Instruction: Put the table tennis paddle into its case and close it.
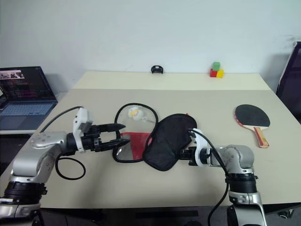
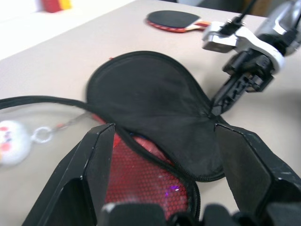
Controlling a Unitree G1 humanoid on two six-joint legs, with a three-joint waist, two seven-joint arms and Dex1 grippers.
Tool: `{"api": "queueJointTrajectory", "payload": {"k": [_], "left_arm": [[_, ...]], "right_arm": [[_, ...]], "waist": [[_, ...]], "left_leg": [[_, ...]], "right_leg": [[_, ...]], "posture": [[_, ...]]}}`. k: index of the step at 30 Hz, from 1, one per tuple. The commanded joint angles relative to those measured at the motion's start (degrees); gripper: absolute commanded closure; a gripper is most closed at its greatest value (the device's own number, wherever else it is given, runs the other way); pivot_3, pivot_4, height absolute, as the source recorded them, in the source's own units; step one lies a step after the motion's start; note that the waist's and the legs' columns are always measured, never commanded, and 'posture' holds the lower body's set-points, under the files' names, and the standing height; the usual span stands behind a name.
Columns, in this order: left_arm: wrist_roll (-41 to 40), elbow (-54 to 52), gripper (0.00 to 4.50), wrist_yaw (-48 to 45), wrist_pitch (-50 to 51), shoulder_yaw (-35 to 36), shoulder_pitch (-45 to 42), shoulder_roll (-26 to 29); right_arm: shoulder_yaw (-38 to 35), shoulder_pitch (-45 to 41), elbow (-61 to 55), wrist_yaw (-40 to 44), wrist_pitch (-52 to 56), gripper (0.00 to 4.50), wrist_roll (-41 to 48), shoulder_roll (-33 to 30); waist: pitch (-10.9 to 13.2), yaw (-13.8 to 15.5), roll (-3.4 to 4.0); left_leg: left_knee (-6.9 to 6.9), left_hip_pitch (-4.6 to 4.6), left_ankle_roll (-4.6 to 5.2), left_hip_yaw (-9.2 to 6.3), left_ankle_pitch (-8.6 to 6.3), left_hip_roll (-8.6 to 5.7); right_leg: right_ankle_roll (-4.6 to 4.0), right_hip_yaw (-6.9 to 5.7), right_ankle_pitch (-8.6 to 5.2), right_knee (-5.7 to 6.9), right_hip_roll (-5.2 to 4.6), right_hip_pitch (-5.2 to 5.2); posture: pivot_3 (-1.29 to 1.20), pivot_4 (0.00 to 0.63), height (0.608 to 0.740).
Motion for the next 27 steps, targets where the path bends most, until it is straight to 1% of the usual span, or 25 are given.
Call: {"api": "queueJointTrajectory", "payload": {"k": [1,8,12,19,27], "left_arm": [[0.25,-0.06,0.84,-0.72,-0.88,-1.39,-3.04,-1.26],[1.4,1.29,0.84,-2.94,-1.46,-5.36,-6.02,-4.0],[1.91,2.05,0.84,-3.58,-1.95,-6.49,-6.76,-4.88],[2.64,2.75,0.84,-4.32,-2.28,-7.32,-7.68,-5.83],[3.12,3.57,0.84,-4.88,-2.56,-7.82,-8.77,-6.39]], "right_arm": [[-0.67,-1.89,-1.33,2.9,0.55,4.47,0.81,-4.81],[5.8,-4.16,2.25,12.06,-3.3,4.47,-0.52,-17.33],[9.61,-5.85,5.71,16.78,-7.08,4.47,-2.16,-22.58],[14.12,-7.56,11.34,23.16,-12.99,4.47,-5.74,-26.94],[16.23,-10.08,17.6,27.76,-18.14,4.47,-10.26,-28.9]], "waist": [[0.01,0.03,0.01],[0.02,0.06,0.03],[0.04,-0.11,0.03],[0.04,0.09,0.02],[0.05,0.12,0.02]], "left_leg": [[0.0,0.0,0.0,0.0,0.0,0.0],[0.03,-0.03,0.01,0.0,0.0,-0.02],[0.03,-0.03,0.02,0.03,0.0,0.01],[0.07,-0.07,0.02,0.02,0.0,0.01],[0.09,-0.07,0.02,0.01,0.0,0.02]], "right_leg": [[0.0,0.01,0.0,0.0,0.0,0.0],[0.0,0.0,0.0,-0.02,0.01,0.0],[0.0,0.02,0.0,-0.01,0.04,0.0],[0.0,0.02,0.0,-0.03,0.04,0.0],[0.0,0.01,0.0,-0.02,0.04,0.0]], "posture": [[0.0,0.15,0.74],[0.0,0.15,0.74],[0.0,0.15,0.74],[0.0,0.15,0.74],[0.0,0.15,0.74]]}}
